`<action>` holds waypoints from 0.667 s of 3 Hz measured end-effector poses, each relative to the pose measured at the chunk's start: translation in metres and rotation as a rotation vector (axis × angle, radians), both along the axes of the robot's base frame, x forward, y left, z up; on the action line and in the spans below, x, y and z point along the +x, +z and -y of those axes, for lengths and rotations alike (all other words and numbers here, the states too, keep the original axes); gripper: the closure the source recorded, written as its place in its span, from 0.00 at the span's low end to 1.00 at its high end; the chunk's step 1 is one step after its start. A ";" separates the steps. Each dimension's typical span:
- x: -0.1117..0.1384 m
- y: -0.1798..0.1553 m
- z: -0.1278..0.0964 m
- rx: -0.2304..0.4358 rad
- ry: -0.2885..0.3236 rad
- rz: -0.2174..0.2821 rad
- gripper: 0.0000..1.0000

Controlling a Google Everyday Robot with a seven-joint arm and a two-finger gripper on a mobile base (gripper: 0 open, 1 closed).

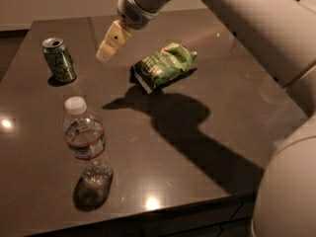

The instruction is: Move green can near water bottle

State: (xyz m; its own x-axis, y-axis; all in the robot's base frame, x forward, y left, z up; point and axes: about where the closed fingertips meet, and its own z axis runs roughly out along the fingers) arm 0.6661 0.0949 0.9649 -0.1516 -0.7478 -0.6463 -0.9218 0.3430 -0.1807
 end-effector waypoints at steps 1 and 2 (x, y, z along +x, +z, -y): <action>0.015 0.000 -0.024 0.017 -0.007 0.000 0.00; 0.025 -0.005 -0.057 0.022 0.003 0.007 0.00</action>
Offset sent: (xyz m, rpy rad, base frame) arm 0.0369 0.0979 -0.0093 0.0261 -0.0279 0.0158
